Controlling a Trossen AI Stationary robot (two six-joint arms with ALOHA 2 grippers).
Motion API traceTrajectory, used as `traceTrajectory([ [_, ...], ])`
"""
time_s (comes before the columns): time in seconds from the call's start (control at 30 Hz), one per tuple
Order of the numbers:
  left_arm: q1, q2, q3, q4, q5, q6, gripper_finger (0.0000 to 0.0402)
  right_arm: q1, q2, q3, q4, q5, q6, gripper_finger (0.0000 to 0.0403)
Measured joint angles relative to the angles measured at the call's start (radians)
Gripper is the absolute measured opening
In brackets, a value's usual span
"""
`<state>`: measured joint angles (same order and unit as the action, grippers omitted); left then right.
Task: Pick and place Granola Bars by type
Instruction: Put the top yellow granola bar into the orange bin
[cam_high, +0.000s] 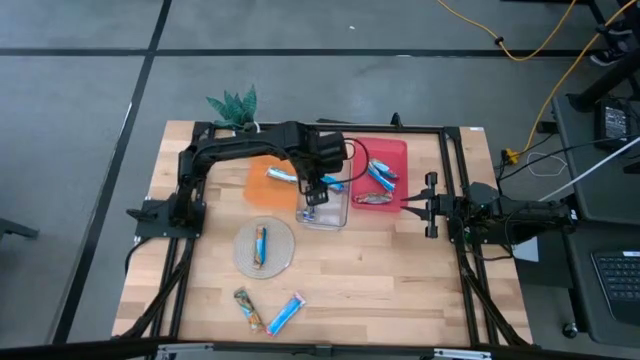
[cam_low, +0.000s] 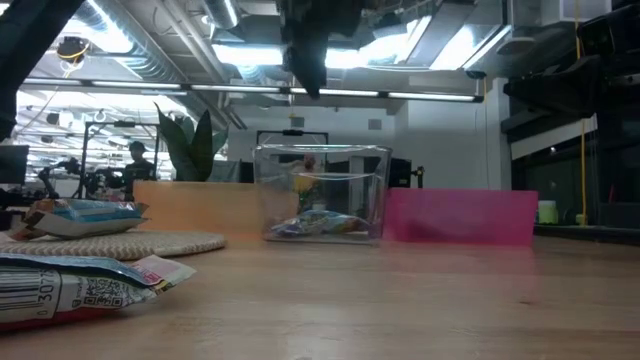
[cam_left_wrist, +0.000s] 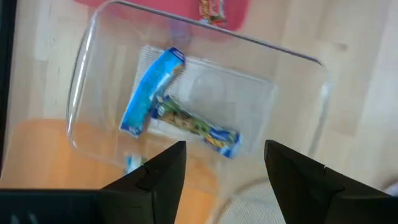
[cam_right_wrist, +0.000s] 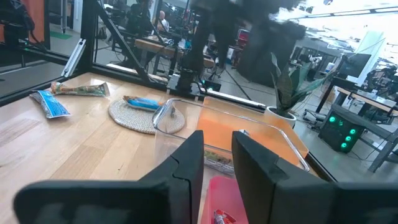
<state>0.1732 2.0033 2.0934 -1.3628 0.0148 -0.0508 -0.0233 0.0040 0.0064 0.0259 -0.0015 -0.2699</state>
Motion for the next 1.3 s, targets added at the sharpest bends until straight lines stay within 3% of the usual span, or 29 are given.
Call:
traceTrajectory([
  [0.33, -0.098, -0.012, 0.110, -0.208, -0.110, -0.079, 0.0208, 0.000, 0.000, 0.000, 0.000, 0.000, 0.000, 0.0087],
  [0.47, -0.123, -0.060, 0.105, -0.210, -0.126, -0.115, 0.0208, 0.000, 0.000, 0.000, 0.000, 0.000, 0.000, 0.0087],
  [1.03, -0.249, -0.330, 0.103, -0.209, -0.366, -0.276, 0.0208, 0.000, 0.000, 0.000, 0.000, 0.000, 0.000, 0.0087],
  [1.17, -0.275, -0.384, 0.031, -0.207, -0.394, -0.307, 0.0208, 0.000, 0.000, 0.000, 0.000, 0.000, 0.000, 0.0087],
  [1.3, -0.285, -0.462, -0.134, -0.208, -0.417, -0.366, 0.0208, 0.000, 0.000, 0.000, 0.000, 0.000, 0.000, 0.0087],
])
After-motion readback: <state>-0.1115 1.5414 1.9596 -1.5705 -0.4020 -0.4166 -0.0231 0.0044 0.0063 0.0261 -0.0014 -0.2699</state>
